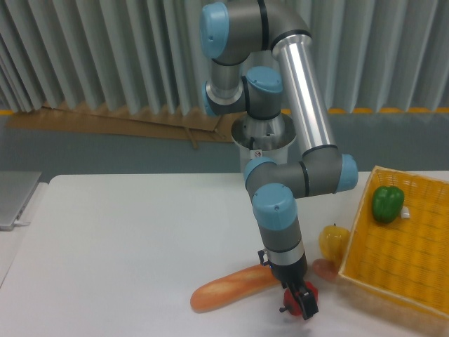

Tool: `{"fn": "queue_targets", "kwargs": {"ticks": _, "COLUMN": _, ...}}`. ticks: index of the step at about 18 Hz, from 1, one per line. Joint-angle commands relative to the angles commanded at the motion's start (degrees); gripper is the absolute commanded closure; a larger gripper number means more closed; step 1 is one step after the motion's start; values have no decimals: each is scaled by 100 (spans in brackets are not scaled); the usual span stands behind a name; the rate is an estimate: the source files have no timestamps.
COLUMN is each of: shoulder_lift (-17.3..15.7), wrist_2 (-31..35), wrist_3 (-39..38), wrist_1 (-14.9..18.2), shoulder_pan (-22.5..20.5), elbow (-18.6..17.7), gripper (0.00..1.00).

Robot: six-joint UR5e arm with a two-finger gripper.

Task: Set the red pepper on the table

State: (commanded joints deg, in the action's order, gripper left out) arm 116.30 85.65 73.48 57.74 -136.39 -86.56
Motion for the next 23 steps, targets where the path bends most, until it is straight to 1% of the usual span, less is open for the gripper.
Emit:
{"fn": "queue_targets", "kwargs": {"ticks": 1, "shoulder_lift": -219, "wrist_2": -492, "wrist_3": -18, "wrist_1": 70, "shoulder_pan": -176, "elbow": -114, "gripper": 0}}
{"fn": "queue_targets", "kwargs": {"ticks": 2, "shoulder_lift": -265, "wrist_2": -488, "wrist_3": 17, "wrist_1": 105, "shoulder_pan": -143, "elbow": -133, "gripper": 0}}
{"fn": "queue_targets", "kwargs": {"ticks": 3, "shoulder_lift": -257, "wrist_2": -227, "wrist_3": -18, "wrist_1": 141, "shoulder_pan": -134, "elbow": -81, "gripper": 0}}
{"fn": "queue_targets", "kwargs": {"ticks": 4, "shoulder_lift": -318, "wrist_2": -85, "wrist_3": 25, "wrist_1": 141, "shoulder_pan": -142, "elbow": -150, "gripper": 0}}
{"fn": "queue_targets", "kwargs": {"ticks": 5, "shoulder_lift": -309, "wrist_2": -75, "wrist_3": 43, "wrist_1": 158, "shoulder_pan": -151, "elbow": -150, "gripper": 0}}
{"fn": "queue_targets", "kwargs": {"ticks": 8, "shoulder_lift": -371, "wrist_2": 65, "wrist_3": 43, "wrist_1": 518, "shoulder_pan": -151, "elbow": -98, "gripper": 0}}
{"fn": "queue_targets", "kwargs": {"ticks": 10, "shoulder_lift": -449, "wrist_2": 293, "wrist_3": 43, "wrist_1": 694, "shoulder_pan": -151, "elbow": -106, "gripper": 0}}
{"fn": "queue_targets", "kwargs": {"ticks": 12, "shoulder_lift": -537, "wrist_2": 391, "wrist_3": 43, "wrist_1": 870, "shoulder_pan": -151, "elbow": -106, "gripper": 0}}
{"fn": "queue_targets", "kwargs": {"ticks": 15, "shoulder_lift": -617, "wrist_2": 373, "wrist_3": 35, "wrist_1": 871, "shoulder_pan": -204, "elbow": -124, "gripper": 0}}
{"fn": "queue_targets", "kwargs": {"ticks": 20, "shoulder_lift": -415, "wrist_2": 426, "wrist_3": -27, "wrist_1": 818, "shoulder_pan": -248, "elbow": -107, "gripper": 0}}
{"fn": "queue_targets", "kwargs": {"ticks": 23, "shoulder_lift": -415, "wrist_2": 444, "wrist_3": -44, "wrist_1": 818, "shoulder_pan": -309, "elbow": -142, "gripper": 0}}
